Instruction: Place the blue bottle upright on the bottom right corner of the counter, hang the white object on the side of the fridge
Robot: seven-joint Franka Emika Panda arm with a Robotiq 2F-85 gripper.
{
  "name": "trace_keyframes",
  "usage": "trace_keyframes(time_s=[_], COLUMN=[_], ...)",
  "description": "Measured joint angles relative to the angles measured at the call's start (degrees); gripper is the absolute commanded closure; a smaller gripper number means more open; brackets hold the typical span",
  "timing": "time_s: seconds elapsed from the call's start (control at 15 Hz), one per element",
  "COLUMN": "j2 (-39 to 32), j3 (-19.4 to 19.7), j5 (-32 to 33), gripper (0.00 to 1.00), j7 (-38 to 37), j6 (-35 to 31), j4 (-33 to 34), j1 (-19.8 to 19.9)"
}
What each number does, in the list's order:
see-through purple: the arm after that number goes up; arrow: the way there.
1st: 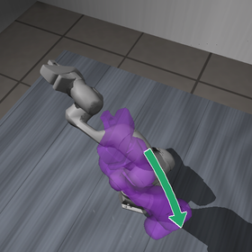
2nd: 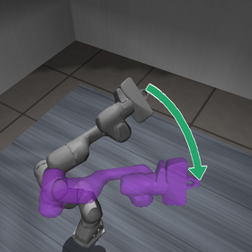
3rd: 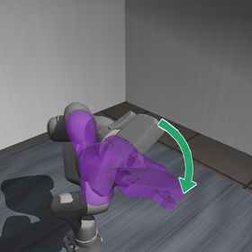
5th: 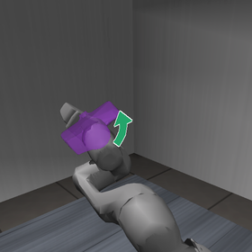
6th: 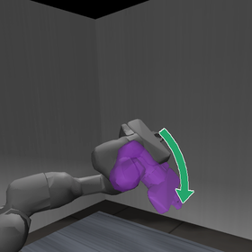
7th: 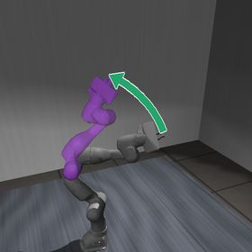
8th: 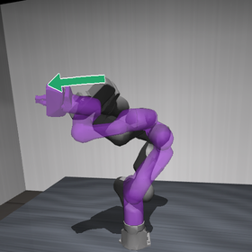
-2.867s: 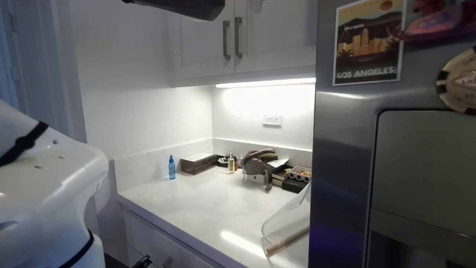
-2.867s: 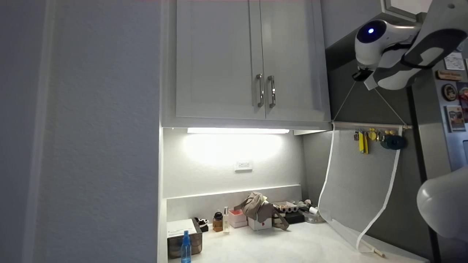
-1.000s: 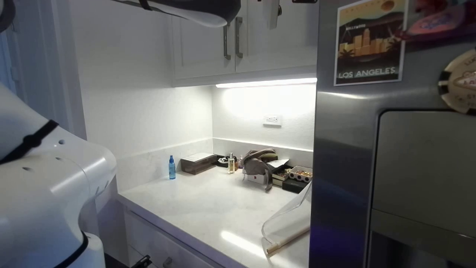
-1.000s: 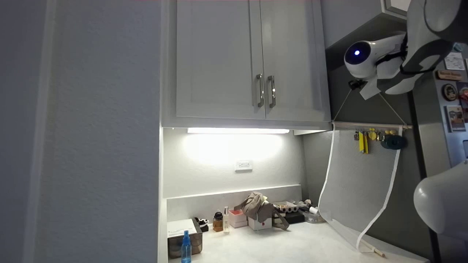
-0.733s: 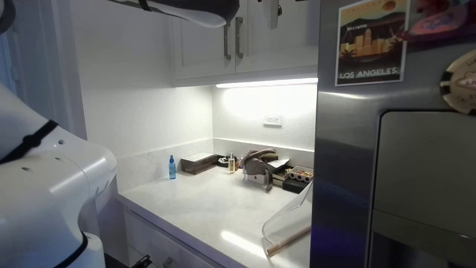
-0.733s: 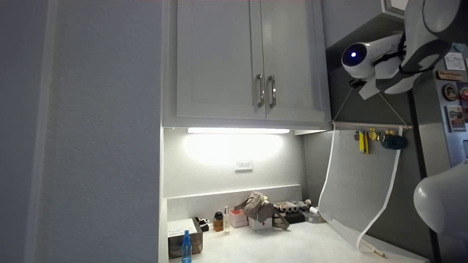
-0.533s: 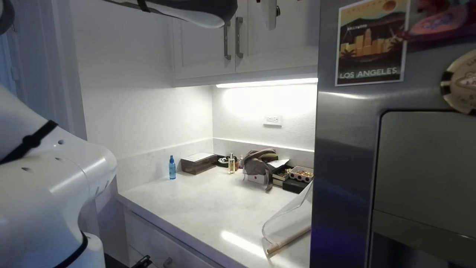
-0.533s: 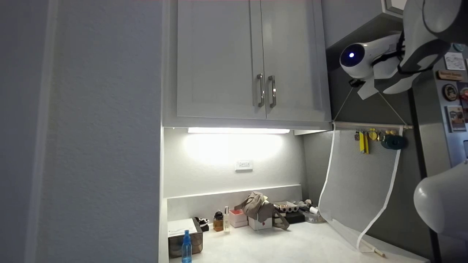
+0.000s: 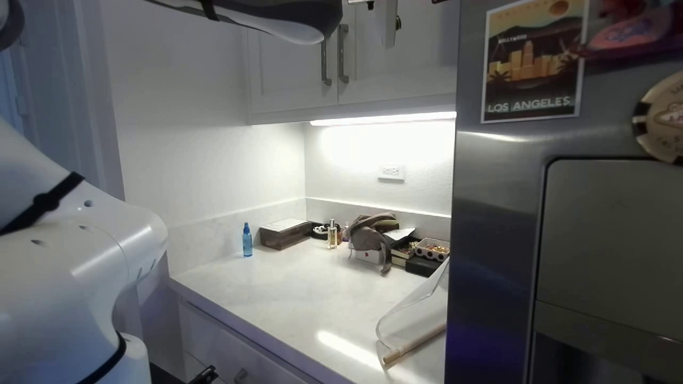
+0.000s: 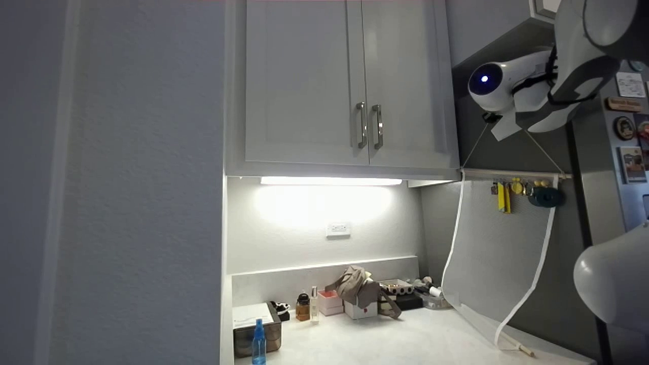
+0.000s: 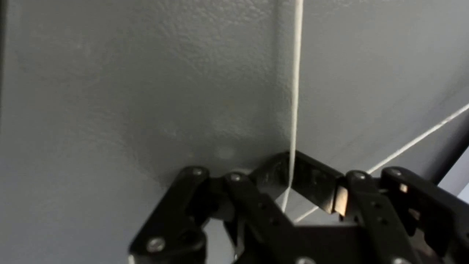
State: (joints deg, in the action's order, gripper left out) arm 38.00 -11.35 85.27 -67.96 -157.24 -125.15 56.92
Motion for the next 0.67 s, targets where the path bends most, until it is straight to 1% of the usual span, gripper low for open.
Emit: trace_keyframes(time_s=[0.33, 0.67], j2=[0.01, -0.05], j3=[0.08, 0.78], j5=[-0.66, -4.43], gripper=[0.98, 0.98], j7=[-0.03, -0.01], j6=[-0.01, -0.18], j4=[0.08, 0.94], j1=[-0.14, -0.86])
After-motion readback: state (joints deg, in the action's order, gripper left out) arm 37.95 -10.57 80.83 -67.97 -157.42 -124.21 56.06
